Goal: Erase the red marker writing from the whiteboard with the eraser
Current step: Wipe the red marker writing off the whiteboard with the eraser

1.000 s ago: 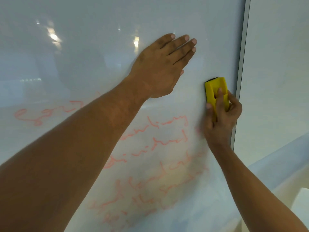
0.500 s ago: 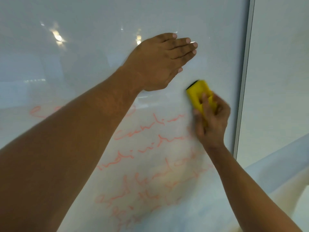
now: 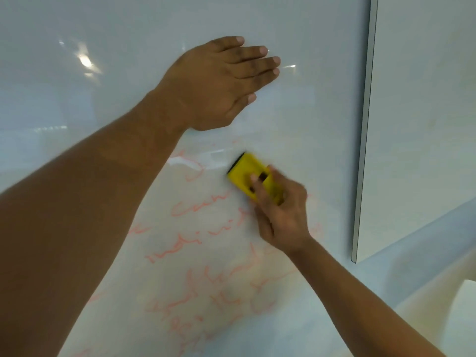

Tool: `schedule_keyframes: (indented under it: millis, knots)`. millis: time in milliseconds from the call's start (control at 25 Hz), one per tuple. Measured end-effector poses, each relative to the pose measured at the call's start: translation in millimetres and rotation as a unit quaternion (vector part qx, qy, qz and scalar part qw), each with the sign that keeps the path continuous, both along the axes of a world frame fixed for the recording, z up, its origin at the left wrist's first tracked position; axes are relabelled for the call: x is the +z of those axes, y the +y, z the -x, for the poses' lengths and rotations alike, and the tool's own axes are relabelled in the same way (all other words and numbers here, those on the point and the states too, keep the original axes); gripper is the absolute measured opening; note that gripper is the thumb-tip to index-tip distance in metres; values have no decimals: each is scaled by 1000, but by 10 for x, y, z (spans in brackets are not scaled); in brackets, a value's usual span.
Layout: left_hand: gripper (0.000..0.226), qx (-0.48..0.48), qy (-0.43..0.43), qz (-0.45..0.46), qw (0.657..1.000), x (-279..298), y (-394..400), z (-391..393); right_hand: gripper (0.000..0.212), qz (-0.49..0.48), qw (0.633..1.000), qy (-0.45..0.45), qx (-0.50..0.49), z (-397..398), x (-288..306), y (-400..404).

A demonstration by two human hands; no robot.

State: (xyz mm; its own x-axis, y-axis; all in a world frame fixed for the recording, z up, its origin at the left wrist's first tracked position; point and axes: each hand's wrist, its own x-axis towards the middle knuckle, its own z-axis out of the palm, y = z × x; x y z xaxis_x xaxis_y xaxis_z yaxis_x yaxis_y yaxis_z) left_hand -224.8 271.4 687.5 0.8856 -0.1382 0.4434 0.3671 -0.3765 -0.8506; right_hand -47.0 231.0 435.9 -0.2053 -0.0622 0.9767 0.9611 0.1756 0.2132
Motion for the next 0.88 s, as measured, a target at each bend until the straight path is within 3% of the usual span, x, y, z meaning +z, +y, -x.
schedule_keyframes:
  millis: [40,80,160,200,240,320,360,480,520,600,640,680,760,800,880]
  knots:
    - [56,-1,-1,0,1000,4,-5,4,46,10,999,-49,-7,-97,23,-34]
    - [57,-1,-1,1,1000,6,-16,1,47,4,1000,-8,-15,-183,85,-42]
    - [58,1,-3,5,1000,-8,-40,-5,47,-34,972,230,22,-91,242,-31]
    - [58,3,-8,8,1000,-14,-47,-3,46,-41,958,282,34,59,270,-1]
    - [57,4,-20,11,1000,-13,-51,7,45,-44,972,229,20,198,257,31]
    - [56,-2,-56,17,998,11,-52,63,41,-23,999,16,-18,223,303,16]
    - [56,-7,-68,17,998,30,-52,107,40,-26,999,-16,-22,154,390,4]
    - [55,-7,-66,4,998,69,-41,258,44,-40,984,173,22,285,536,47]
    - [55,-4,-62,1,998,74,-39,302,45,-36,986,161,13,409,479,73]
    - [56,2,-63,-2,998,63,-45,367,42,-21,999,-11,-25,433,410,39]
    - [57,5,-67,-2,998,44,-44,386,41,-21,998,-46,-26,320,469,14]
    - [57,7,-71,-3,997,24,-36,402,41,-33,999,-3,-14,226,544,14]
    - [58,13,-76,-5,997,-13,-18,434,44,-52,984,170,24,282,630,34]
    - [59,16,-77,-7,997,-24,-11,435,45,-43,983,179,14,378,574,73]
    - [60,16,-78,-9,997,-42,-10,423,44,-19,999,13,-23,464,384,76]
